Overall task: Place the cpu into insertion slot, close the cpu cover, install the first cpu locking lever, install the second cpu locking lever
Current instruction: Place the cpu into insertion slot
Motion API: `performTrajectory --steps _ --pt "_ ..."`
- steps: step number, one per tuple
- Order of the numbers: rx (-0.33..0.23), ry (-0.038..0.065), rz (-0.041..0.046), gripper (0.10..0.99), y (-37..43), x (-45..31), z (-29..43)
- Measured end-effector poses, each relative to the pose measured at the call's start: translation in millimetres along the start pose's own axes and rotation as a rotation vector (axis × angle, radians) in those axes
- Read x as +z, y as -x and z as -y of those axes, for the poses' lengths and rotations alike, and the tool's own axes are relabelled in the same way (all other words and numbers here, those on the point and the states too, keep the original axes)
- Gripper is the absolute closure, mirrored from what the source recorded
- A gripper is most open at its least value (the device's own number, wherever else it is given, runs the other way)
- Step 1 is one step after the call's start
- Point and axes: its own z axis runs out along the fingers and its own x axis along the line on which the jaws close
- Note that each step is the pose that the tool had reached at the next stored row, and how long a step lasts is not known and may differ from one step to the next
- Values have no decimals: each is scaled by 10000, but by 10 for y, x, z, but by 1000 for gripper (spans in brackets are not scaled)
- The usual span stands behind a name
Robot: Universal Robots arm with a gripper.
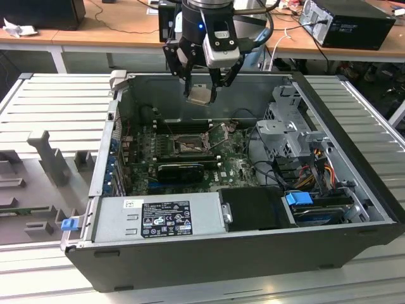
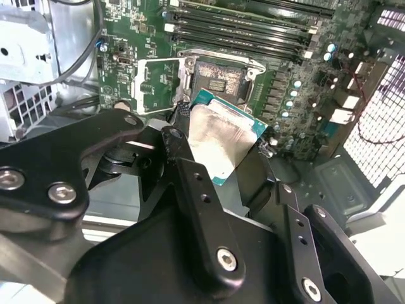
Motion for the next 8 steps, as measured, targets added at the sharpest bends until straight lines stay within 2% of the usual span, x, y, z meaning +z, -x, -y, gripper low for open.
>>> performTrajectory --steps 8 --pt "632 11 57 553 0 5 1"
